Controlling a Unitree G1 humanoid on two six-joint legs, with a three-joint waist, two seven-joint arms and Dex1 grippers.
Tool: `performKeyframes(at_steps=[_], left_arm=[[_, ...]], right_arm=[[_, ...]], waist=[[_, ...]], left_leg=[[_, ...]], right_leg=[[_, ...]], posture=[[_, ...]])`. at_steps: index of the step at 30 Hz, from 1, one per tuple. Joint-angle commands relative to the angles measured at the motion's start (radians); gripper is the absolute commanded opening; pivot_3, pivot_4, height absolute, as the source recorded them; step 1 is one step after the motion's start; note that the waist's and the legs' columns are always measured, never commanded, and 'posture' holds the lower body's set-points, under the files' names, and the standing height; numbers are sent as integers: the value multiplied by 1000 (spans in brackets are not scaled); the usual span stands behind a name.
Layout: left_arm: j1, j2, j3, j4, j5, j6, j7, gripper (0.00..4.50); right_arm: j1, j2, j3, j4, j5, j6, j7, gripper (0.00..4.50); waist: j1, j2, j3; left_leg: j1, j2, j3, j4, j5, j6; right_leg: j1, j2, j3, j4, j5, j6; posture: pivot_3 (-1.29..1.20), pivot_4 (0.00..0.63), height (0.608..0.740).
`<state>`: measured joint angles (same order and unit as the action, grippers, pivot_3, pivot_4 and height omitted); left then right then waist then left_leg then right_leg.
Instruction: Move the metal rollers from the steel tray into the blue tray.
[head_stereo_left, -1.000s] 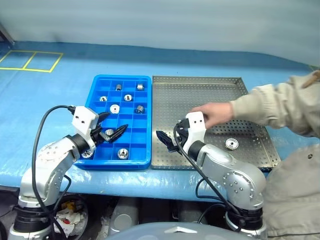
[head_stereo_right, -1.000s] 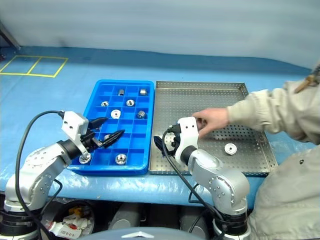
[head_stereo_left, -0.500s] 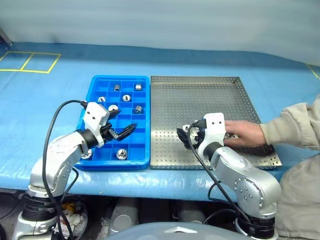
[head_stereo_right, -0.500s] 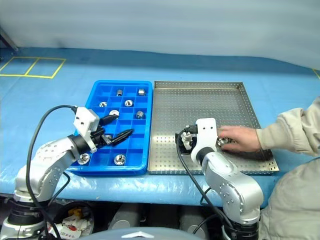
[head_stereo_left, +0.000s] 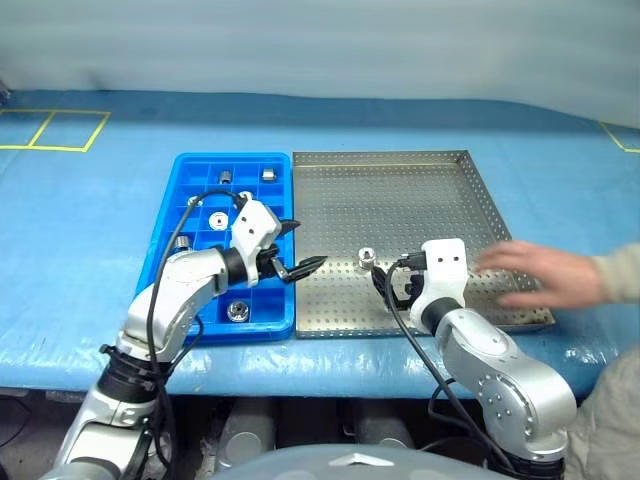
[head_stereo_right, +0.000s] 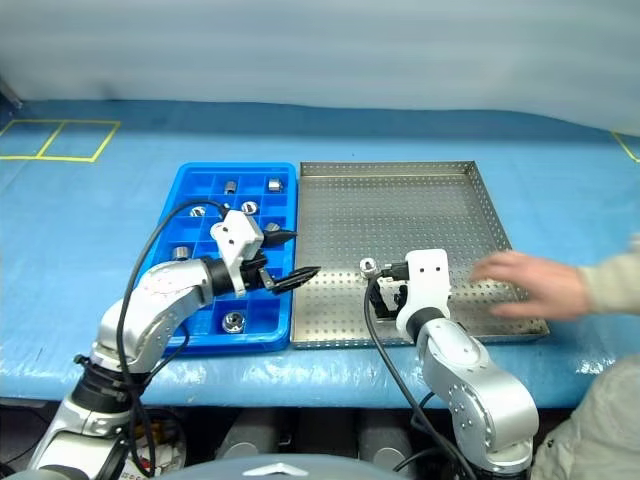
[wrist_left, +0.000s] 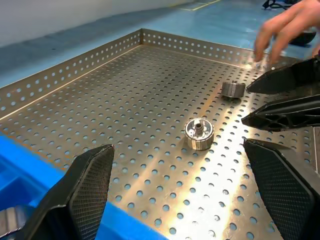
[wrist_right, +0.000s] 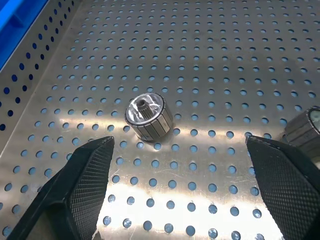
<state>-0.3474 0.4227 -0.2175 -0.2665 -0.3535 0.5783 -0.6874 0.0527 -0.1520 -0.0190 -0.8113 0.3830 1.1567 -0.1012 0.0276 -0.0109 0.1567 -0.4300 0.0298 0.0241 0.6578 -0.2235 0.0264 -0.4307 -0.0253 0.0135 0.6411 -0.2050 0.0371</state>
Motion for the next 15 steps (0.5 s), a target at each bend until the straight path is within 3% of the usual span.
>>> performKeyframes(at_steps=[1,15], left_arm=[[-72,-45,-48,36,28,-2,-1,4500],[-249,-307,-160,409,194,-106,84,4500]], right_arm=[[16,5,-18,-55,-22,-29,-4,4451],[130,39,-97,-135,-82,-51,-16,4451]], waist=[[0,0,0],[-22,0,0]], left_leg=[[0,0,0,0,0,0],[0,-1,0,4,0,0]], right_leg=[[0,0,0,0,0,0],[1,0,1,1,1,2]], posture=[[59,150,740],[-29,150,740]])
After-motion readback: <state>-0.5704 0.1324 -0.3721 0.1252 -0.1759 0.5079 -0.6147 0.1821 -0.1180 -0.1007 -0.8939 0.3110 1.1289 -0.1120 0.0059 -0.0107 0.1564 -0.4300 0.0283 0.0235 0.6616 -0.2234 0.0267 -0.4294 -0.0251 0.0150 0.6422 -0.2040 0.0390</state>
